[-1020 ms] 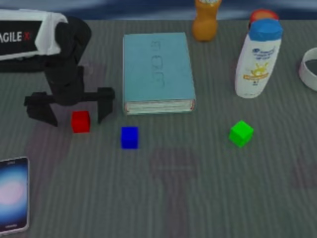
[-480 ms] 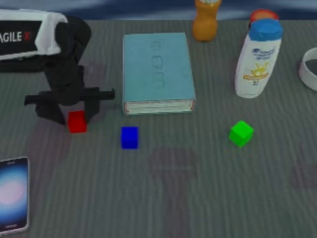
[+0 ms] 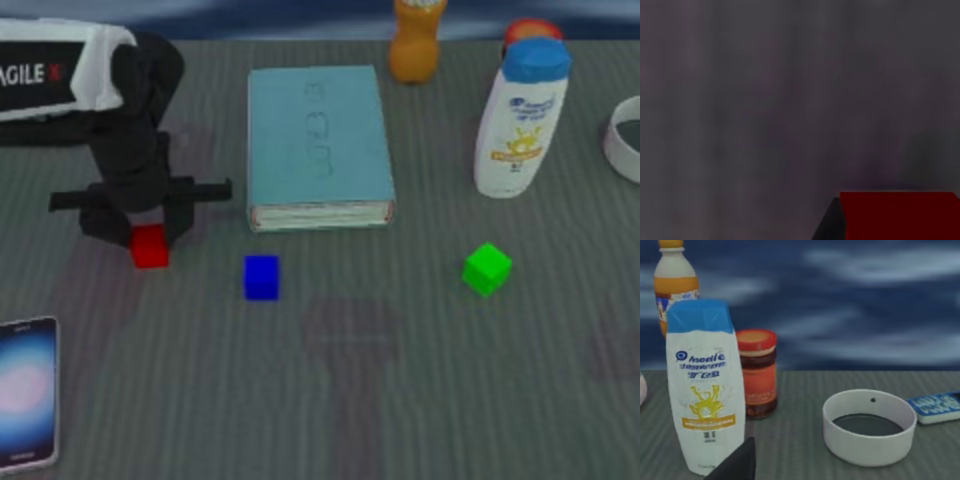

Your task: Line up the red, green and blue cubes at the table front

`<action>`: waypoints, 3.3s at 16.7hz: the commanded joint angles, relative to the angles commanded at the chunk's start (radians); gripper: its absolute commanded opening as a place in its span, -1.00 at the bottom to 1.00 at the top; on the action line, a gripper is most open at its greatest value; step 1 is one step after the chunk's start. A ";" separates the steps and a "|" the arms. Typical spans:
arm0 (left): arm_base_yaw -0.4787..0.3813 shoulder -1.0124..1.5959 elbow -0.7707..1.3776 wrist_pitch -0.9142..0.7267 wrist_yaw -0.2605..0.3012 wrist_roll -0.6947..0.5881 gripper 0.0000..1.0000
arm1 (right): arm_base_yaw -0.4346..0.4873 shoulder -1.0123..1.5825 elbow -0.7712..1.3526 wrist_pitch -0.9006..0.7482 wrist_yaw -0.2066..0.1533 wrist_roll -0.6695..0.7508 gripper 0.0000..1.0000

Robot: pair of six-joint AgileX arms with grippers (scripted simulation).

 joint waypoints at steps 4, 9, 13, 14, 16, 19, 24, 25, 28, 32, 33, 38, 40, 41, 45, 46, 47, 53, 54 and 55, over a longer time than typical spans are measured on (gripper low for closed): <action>0.003 -0.046 0.028 -0.033 -0.012 0.009 -1.00 | 0.000 0.000 0.000 0.000 0.000 0.000 1.00; 0.018 -0.100 0.138 -0.213 -0.013 0.006 -1.00 | 0.000 0.000 0.000 0.000 0.000 0.000 1.00; 0.021 -0.122 0.170 -0.254 -0.013 0.006 -1.00 | 0.000 0.000 0.000 0.000 0.000 0.000 1.00; 0.021 -0.122 0.170 -0.254 -0.013 0.006 -1.00 | 0.000 0.000 0.000 0.000 0.000 0.000 1.00; 0.013 -0.120 0.165 -0.251 -0.013 0.006 -1.00 | 0.000 0.000 0.000 0.000 0.000 0.000 1.00; -0.056 -0.174 0.104 -0.241 -0.016 -0.055 -1.00 | 0.000 0.000 0.000 0.000 0.000 0.000 1.00; -0.288 -0.349 -0.113 -0.214 -0.023 -0.259 -1.00 | 0.000 0.000 0.000 0.000 0.000 0.000 1.00; -0.339 -0.388 -0.161 -0.208 -0.025 -0.302 -1.00 | 0.000 0.000 0.000 0.000 0.000 0.000 1.00; -0.457 -0.485 -0.272 -0.189 -0.029 -0.407 -1.00 | 0.000 0.000 0.000 0.000 0.000 0.000 1.00; -0.485 -0.513 -0.300 -0.182 -0.031 -0.435 -1.00 | 0.000 0.000 0.000 0.000 0.000 0.000 1.00; -0.485 -0.513 -0.300 -0.182 -0.031 -0.435 -1.00 | 0.000 0.000 0.000 0.000 0.000 0.000 1.00; -0.482 -0.486 -0.350 -0.110 -0.031 -0.432 -1.00 | 0.000 0.000 0.000 0.000 0.000 0.000 1.00; -0.482 -0.459 -0.402 -0.022 -0.030 -0.433 -1.00 | 0.000 0.000 0.000 0.000 0.000 0.000 1.00; -0.483 -0.446 -0.429 0.021 -0.030 -0.433 -1.00 | 0.000 0.000 0.000 0.000 0.000 0.000 1.00; -0.486 -0.418 -0.478 0.091 -0.030 -0.434 -1.00 | 0.000 0.000 0.000 0.000 0.000 0.000 1.00; -0.486 -0.418 -0.478 0.091 -0.030 -0.434 -1.00 | 0.000 0.000 0.000 0.000 0.000 0.000 1.00; -0.486 -0.418 -0.478 0.091 -0.030 -0.434 -1.00 | 0.000 0.000 0.000 0.000 0.000 0.000 1.00; -0.486 -0.418 -0.478 0.091 -0.030 -0.434 -0.25 | 0.000 0.000 0.000 0.000 0.000 0.000 1.00; -0.486 -0.418 -0.478 0.091 -0.030 -0.434 -0.10 | 0.000 0.000 0.000 0.000 0.000 0.000 1.00; -0.486 -0.418 -0.478 0.091 -0.030 -0.434 0.06 | 0.000 0.000 0.000 0.000 0.000 0.000 1.00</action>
